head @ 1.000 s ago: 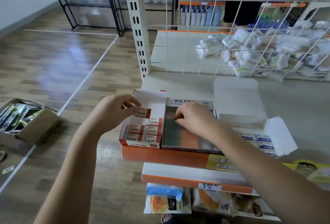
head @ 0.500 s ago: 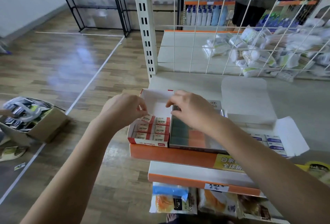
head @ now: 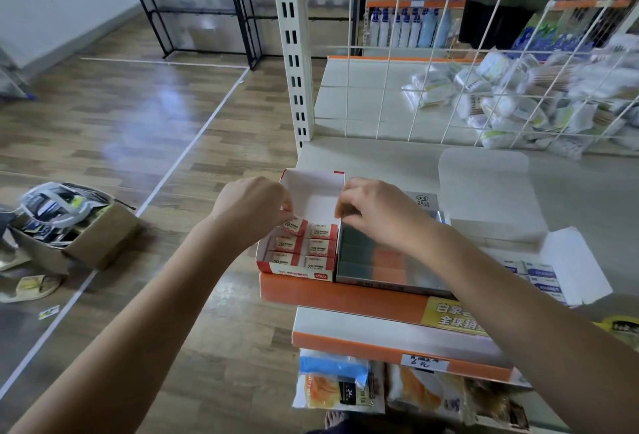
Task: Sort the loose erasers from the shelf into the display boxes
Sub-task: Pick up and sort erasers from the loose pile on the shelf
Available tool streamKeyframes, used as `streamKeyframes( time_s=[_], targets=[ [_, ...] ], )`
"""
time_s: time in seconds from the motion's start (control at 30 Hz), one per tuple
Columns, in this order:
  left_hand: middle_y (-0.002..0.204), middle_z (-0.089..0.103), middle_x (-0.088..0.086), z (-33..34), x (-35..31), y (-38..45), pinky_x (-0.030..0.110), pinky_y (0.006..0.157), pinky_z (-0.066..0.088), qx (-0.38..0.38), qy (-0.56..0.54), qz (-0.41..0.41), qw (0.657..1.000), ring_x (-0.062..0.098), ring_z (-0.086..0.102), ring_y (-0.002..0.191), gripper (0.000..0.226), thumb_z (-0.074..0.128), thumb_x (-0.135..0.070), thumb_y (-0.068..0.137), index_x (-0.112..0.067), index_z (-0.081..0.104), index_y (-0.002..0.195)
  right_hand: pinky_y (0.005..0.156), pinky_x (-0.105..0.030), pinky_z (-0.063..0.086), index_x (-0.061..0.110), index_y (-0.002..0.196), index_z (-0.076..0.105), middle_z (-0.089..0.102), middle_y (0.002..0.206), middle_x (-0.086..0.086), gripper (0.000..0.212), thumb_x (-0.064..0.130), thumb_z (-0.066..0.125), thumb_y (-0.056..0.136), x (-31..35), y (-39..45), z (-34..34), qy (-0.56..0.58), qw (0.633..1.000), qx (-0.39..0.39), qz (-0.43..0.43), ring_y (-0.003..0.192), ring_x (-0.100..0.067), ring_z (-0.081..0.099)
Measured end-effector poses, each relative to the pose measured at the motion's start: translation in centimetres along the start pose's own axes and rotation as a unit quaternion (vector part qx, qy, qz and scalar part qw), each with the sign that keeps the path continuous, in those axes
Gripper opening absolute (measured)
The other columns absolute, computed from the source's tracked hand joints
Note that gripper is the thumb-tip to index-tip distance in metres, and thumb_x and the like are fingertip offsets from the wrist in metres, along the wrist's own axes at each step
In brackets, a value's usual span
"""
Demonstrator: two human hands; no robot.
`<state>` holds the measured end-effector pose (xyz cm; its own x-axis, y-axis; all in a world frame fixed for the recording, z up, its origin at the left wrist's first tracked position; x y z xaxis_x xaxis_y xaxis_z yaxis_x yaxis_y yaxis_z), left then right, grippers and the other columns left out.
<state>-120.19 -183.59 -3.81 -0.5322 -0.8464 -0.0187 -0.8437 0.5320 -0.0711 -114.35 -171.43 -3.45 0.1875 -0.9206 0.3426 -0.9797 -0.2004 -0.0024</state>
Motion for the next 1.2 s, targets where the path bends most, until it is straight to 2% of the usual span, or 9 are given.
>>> streamKeyframes(
  time_s=[0.2,0.3,0.43,0.53,0.8,0.93,1.03,1.1,1.2],
  targets=[
    [0.107,0.06,-0.013,-0.2,-0.3,-0.6,0.03,0.076,0.047,0.002,0.007,0.035,0.999,0.011,0.047,0.107,0.019,0.061,-0.042,0.086,-0.031,0.071,0.097,0.079,-0.028,0.045,0.018,0.096,0.068,0.057,0.108,0.004,0.012,0.016,0.058,0.089,0.0,0.0,-0.1,-0.018,1.0,-0.001,-0.01,0.093,-0.017,0.057],
    [0.102,0.062,-0.011,0.1,-0.1,-0.4,0.027,0.072,0.045,0.011,-0.004,0.029,1.0,0.01,0.05,0.101,0.015,0.062,-0.04,0.086,-0.034,0.071,0.096,0.079,-0.032,0.048,0.019,0.096,0.067,0.056,0.108,0.004,0.012,0.017,0.057,0.089,0.0,0.1,-0.1,-0.025,1.0,0.002,-0.015,0.093,-0.018,0.057],
    [0.099,0.059,-0.006,0.7,0.0,0.0,0.024,0.065,0.04,0.04,0.004,0.019,0.999,0.015,0.058,0.092,0.014,0.062,-0.035,0.085,-0.038,0.07,0.096,0.077,-0.031,0.047,0.02,0.096,0.066,0.055,0.108,0.005,0.012,0.018,0.057,0.089,0.0,0.2,0.0,-0.027,0.999,0.003,-0.018,0.093,-0.017,0.057],
    [0.098,0.052,-0.003,0.7,-0.5,0.2,0.024,0.067,0.041,0.056,0.019,0.027,0.998,0.017,0.058,0.089,0.018,0.059,-0.032,0.088,-0.037,0.068,0.103,0.078,-0.032,0.047,0.02,0.095,0.066,0.056,0.108,0.005,0.011,0.018,0.057,0.089,-0.1,0.2,0.0,-0.023,1.0,-0.001,-0.017,0.093,-0.017,0.057],
    [0.1,0.064,-0.006,1.4,-0.7,0.8,0.029,0.072,0.05,0.082,0.012,0.031,0.996,0.015,0.06,0.09,0.018,0.059,-0.028,0.086,-0.039,0.07,0.095,0.08,-0.036,0.049,0.019,0.094,0.066,0.056,0.108,0.006,0.01,0.017,0.057,0.09,-0.1,0.2,0.0,-0.018,0.999,-0.01,-0.024,0.092,-0.017,0.057],
    [0.104,0.066,-0.006,1.1,-1.7,0.7,0.03,0.075,0.054,0.057,0.016,0.04,0.997,0.012,0.061,0.088,0.021,0.056,-0.029,0.089,-0.034,0.066,0.107,0.079,-0.033,0.048,0.02,0.097,0.066,0.057,0.109,0.006,0.013,0.017,0.056,0.09,0.2,0.0,-0.3,-0.038,0.998,-0.015,-0.049,0.097,-0.015,0.055],
    [0.108,0.066,-0.008,-0.6,-4.1,0.7,0.028,0.079,0.054,0.001,-0.002,0.084,0.996,0.008,0.061,0.087,0.025,0.055,-0.032,0.091,-0.029,0.061,0.116,0.08,-0.025,0.047,0.018,0.101,0.067,0.06,0.106,0.004,0.015,0.016,0.058,0.09,0.1,-0.8,-1.8,-0.049,0.994,-0.061,-0.075,0.099,-0.011,0.053],
    [0.109,0.064,-0.008,-2.2,-6.4,1.0,0.03,0.081,0.053,-0.035,-0.003,0.119,0.992,0.01,0.06,0.093,0.028,0.051,-0.036,0.093,-0.029,0.059,0.12,0.081,-0.024,0.044,0.016,0.104,0.066,0.061,0.108,0.002,0.018,0.013,0.057,0.089,-1.4,-1.6,-3.5,-0.05,0.993,-0.098,-0.048,0.1,-0.013,0.053],
    [0.113,0.063,-0.006,-4.2,-10.4,2.1,0.034,0.085,0.05,-0.079,-0.016,0.164,0.983,0.015,0.055,0.105,0.031,0.049,-0.041,0.093,-0.03,0.057,0.121,0.088,-0.03,0.042,0.017,0.11,0.063,0.059,0.113,0.001,0.021,0.018,0.057,0.09,-5.2,-3.2,-6.2,-0.069,0.99,-0.121,0.024,0.109,-0.016,0.049]
  ],
)
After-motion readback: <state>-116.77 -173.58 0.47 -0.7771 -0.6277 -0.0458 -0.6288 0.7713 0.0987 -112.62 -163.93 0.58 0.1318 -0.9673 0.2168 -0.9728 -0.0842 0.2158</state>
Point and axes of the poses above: each hand's wrist, its own y-axis towards the middle knuckle, its own z-axis out of the palm, x = y × z, the point moved 9 cm from there along y, towards the middle knuckle
